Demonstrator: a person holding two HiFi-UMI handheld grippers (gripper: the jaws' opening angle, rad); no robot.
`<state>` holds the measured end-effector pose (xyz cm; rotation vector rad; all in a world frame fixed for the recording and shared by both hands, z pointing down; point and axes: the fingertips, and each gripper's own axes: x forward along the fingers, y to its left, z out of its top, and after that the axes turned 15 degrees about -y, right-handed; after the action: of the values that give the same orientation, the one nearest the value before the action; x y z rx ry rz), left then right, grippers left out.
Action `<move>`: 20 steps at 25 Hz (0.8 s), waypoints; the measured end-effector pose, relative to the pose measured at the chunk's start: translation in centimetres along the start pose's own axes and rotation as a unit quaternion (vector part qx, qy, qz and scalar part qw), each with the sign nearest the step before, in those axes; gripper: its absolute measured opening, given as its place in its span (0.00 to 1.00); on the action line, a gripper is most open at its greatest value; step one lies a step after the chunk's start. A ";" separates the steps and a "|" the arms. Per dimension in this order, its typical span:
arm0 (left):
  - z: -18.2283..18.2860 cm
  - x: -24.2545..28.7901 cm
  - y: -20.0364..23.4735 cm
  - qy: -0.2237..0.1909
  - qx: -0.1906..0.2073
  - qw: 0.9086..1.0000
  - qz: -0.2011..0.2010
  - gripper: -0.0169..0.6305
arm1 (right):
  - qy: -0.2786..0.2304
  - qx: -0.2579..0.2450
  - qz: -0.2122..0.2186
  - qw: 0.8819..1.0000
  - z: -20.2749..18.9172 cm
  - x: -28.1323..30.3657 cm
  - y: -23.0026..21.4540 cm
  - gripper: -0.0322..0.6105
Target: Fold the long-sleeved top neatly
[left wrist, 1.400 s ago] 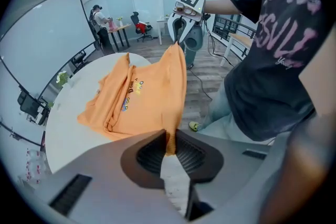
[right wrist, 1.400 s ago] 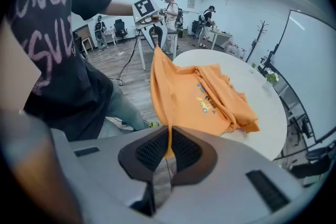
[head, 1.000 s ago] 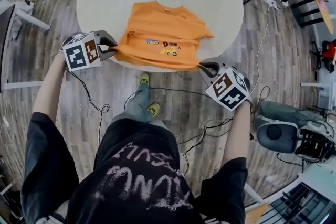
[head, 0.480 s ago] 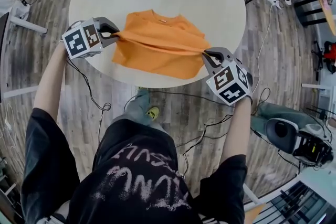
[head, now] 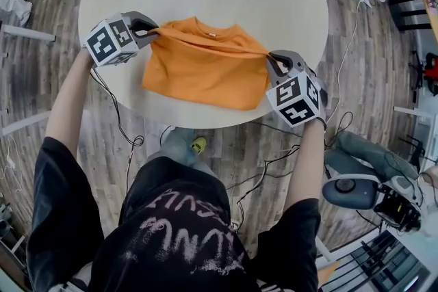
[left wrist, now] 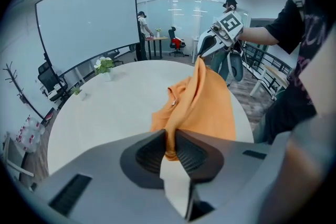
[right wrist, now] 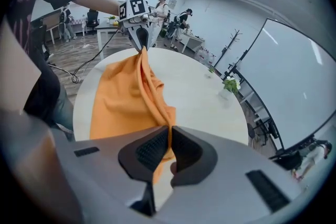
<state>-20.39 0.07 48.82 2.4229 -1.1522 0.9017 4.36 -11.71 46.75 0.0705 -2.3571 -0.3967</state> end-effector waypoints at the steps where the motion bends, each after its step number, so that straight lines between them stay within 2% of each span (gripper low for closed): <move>1: -0.4 0.6 0.7 -0.004 -0.007 1.000 0.005 0.12 | 0.001 0.003 -0.006 1.000 -0.3 0.6 -0.5 0.09; 10: -1.1 4.3 5.2 -0.028 -0.030 0.997 0.059 0.15 | -0.001 0.024 -0.088 0.996 -2.8 3.8 -4.5 0.11; 14: -1.8 4.3 6.7 -0.036 -0.034 0.996 0.080 0.18 | -0.017 0.071 -0.113 0.991 -2.7 4.1 -5.7 0.21; 18: -1.1 3.3 8.4 -0.068 -0.053 0.990 0.109 0.18 | -0.038 0.123 -0.140 0.982 -2.7 3.3 -6.3 0.23; 20: -0.7 2.7 8.7 -0.076 -0.049 0.989 0.117 0.18 | -0.048 0.146 -0.153 0.976 -2.9 2.5 -6.2 0.23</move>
<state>-26.20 -6.63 51.21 2.3441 -1.5245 0.7127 4.10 -18.77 48.47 0.5697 -2.4883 -0.1988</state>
